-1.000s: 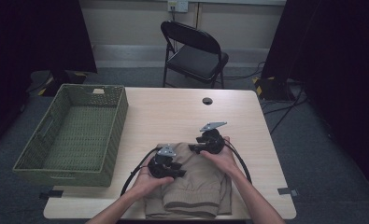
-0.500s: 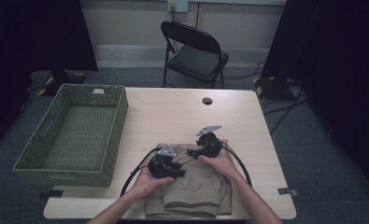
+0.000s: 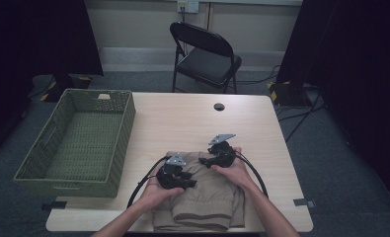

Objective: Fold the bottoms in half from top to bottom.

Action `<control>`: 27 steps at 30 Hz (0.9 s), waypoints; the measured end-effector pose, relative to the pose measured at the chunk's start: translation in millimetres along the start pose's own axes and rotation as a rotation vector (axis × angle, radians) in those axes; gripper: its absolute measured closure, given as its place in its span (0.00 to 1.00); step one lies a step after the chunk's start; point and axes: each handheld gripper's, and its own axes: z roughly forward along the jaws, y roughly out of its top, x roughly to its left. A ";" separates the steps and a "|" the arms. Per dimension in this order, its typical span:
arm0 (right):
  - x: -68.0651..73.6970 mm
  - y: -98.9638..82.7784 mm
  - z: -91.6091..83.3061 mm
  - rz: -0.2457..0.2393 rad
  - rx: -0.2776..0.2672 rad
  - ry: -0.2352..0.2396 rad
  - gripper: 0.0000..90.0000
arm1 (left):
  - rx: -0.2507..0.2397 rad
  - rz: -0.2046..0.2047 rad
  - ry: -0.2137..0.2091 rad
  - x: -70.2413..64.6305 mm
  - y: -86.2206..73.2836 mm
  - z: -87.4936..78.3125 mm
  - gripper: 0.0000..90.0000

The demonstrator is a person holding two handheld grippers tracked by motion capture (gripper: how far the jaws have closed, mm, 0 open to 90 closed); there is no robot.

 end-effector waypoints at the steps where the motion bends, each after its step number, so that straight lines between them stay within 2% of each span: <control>1: -0.2 0.3 0.7 -0.006 -0.002 -0.005 0.45 | 0.001 0.003 0.004 -0.4 0.2 0.2 0.67; 3: -3.9 0.6 2.5 0.015 -0.010 -0.001 0.44 | 0.004 0.006 0.009 -0.9 0.5 0.3 0.67; 7: -2.0 0.0 2.2 0.012 -0.012 -0.004 0.47 | 0.000 0.008 0.008 -0.9 0.1 0.3 0.67; 11: 0.0 -1.0 1.1 0.008 -0.020 0.014 0.58 | 0.000 0.012 0.012 -1.7 0.1 0.5 0.67; 12: -0.1 -1.3 0.6 0.009 -0.024 0.023 0.64 | 0.003 0.020 0.013 -2.0 0.1 0.5 0.67; 18: -2.8 -3.6 -1.5 0.055 -0.030 0.083 0.87 | 0.004 0.027 0.012 -2.0 0.3 0.7 0.66; 22: -4.4 -3.3 -2.1 0.082 -0.023 0.109 0.93 | 0.005 0.030 0.014 -2.1 0.6 0.7 0.67; 27: -5.9 -1.9 -4.7 0.111 -0.029 0.128 0.95 | 0.004 0.034 0.014 -1.8 0.6 0.9 0.67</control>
